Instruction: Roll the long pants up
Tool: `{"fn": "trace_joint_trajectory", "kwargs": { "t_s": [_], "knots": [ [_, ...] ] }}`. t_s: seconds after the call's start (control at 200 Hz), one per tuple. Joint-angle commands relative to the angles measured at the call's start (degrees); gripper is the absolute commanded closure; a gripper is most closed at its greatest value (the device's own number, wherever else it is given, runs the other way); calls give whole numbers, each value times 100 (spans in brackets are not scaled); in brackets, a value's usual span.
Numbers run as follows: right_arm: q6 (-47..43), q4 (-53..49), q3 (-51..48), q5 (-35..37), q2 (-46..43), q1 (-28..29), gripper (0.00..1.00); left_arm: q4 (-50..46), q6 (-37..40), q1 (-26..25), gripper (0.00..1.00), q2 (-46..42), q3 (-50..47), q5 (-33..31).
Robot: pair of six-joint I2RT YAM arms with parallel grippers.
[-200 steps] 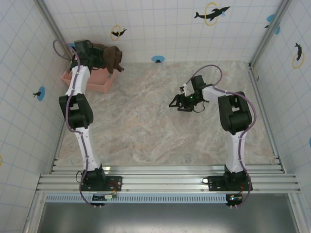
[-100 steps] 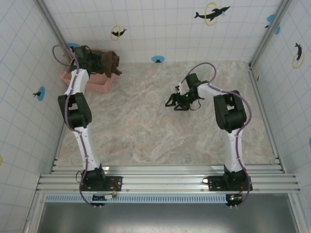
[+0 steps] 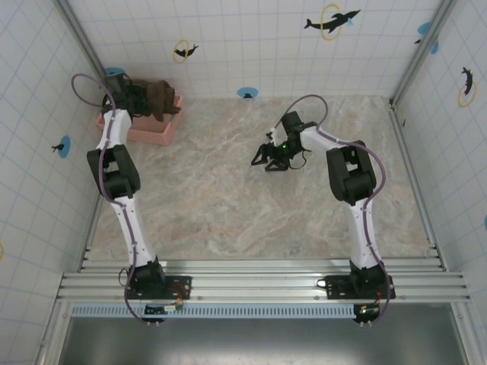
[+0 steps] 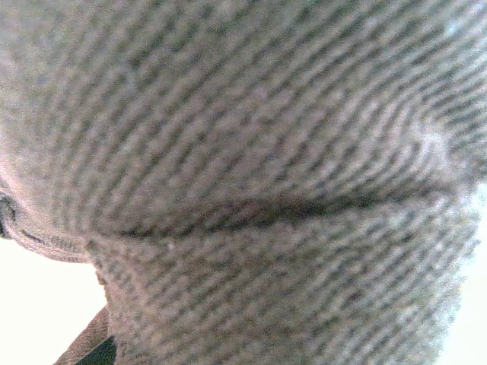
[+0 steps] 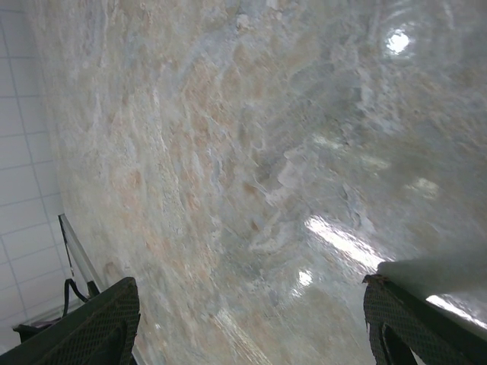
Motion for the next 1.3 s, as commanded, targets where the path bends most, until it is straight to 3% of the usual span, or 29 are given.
{"fn": "trace_joint_trajectory", "kwargs": {
  "t_s": [0.0,0.14,0.2,0.285,0.4,0.42,0.47,0.675,0.786,0.876,0.891,1.046,1.291],
  "knots": [
    [51,-355,205,318,437,94,20,302,225,208,100,113,233,-32],
    [68,-512,468,293,569,141,20,386,239,307,100,306,27,149],
    [68,-559,521,300,610,164,20,558,187,316,90,389,-144,250],
    [85,-601,565,270,671,192,20,816,90,316,59,536,-331,458],
    [86,-633,613,226,729,214,19,1083,49,316,28,636,-543,687],
    [79,-637,615,218,739,223,18,1194,50,313,17,623,-600,697],
    [72,-640,626,208,755,236,18,1464,66,322,3,621,-692,750],
    [3,-644,637,220,851,281,17,2793,-86,342,2,1099,45,1464],
    [-27,-642,641,260,865,285,16,3127,51,363,2,887,-123,1573],
    [-19,-654,617,304,864,276,15,2334,458,404,3,693,-37,1839],
    [-24,-655,615,294,864,274,0,2084,553,406,2,660,-6,1877],
    [-145,-750,597,360,819,270,3,535,1413,486,3,-234,-782,1566],
    [-365,-806,319,436,578,213,3,-487,2241,630,2,-1708,-2207,1324]
  ]
}}
